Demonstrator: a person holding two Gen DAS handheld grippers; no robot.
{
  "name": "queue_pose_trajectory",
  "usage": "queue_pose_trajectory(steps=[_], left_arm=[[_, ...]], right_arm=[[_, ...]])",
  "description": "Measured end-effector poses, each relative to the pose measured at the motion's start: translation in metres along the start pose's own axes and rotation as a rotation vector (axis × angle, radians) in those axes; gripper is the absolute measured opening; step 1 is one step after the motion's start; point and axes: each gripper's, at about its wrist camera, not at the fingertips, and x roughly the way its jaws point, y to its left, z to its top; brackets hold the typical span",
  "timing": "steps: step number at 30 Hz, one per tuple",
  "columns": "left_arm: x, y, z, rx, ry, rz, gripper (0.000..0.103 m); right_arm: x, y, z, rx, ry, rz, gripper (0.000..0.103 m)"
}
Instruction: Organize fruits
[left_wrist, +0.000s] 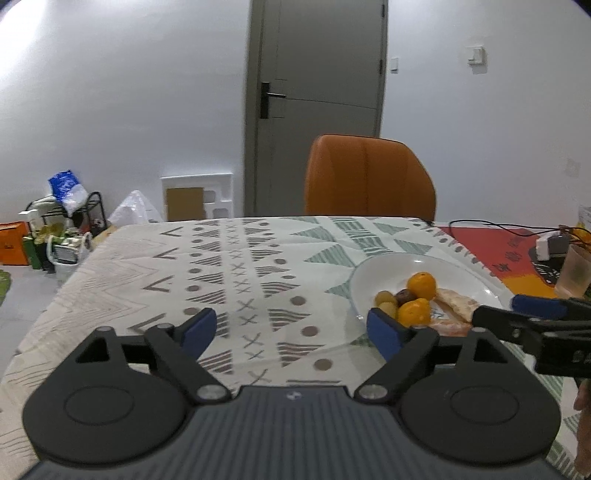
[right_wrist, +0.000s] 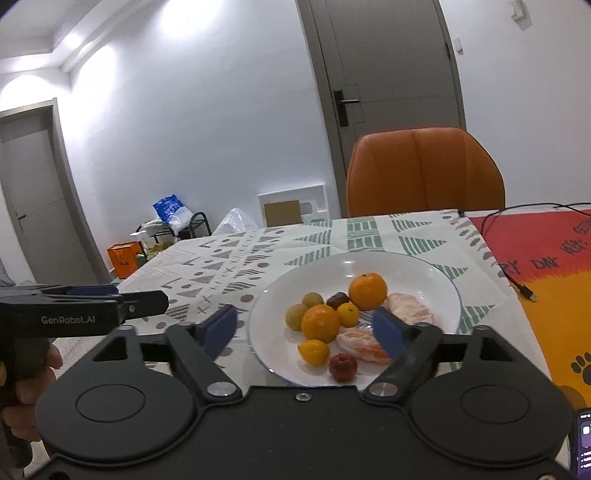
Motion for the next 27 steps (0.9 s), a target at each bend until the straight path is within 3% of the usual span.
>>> queue_pose_trajectory(steps=[5, 27], left_arm=[[-0.015, 0.010, -0.005, -0.009, -0.007, 0.050, 0.095], [-0.084, 0.036, -0.021, -0.050, -0.013, 0.090, 0.101]], right_arm=[[-0.009, 0.011, -0.001, -0.019, -0.017, 0.019, 0.103], [-0.047, 0.044, -0.008, -0.050, -0.028, 0.094, 0.103]])
